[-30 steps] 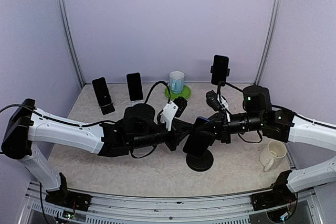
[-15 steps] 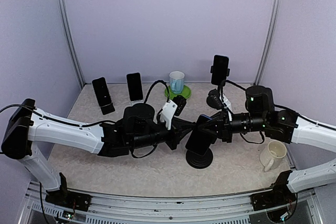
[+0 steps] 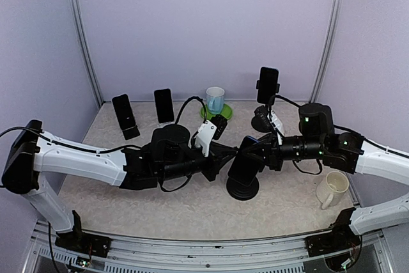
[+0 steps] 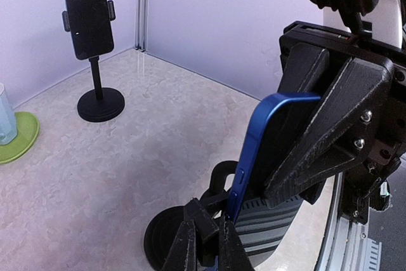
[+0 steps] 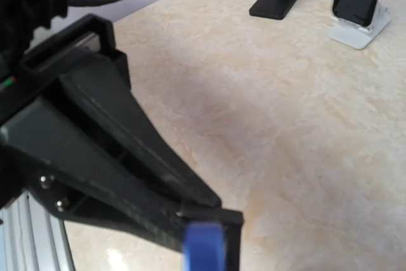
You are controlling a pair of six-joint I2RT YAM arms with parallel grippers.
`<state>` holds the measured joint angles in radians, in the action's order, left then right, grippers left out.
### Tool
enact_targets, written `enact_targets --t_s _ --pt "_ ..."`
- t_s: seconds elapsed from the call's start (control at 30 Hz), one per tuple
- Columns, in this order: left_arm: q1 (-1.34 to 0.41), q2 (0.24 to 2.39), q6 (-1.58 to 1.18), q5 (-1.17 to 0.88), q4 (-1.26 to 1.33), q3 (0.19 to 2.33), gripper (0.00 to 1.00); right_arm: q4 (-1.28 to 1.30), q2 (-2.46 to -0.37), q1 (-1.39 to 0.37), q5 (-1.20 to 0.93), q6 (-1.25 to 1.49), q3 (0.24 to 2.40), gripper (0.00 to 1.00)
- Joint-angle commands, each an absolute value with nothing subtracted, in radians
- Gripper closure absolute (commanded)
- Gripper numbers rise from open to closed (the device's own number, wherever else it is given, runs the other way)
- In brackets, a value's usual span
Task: Place the phone on the phone stand
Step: Install the phone onto the phone stand.
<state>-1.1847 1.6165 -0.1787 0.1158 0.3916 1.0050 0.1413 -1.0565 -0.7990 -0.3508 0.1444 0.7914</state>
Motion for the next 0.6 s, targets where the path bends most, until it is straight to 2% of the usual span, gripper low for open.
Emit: enact_targets --t_s 0.0,0.57 --pt "-1.196 1.528 -0.181 0.065 0.423 1.035 1.0 0.263 -1.064 -0.754 -0.058 0.1 0.798 1.0" --pt "-1.215 1.564 -0.179 0.002 0.437 1.056 1.0 0.262 -1.103 -0.755 -0.069 0.106 0.819 1.0"
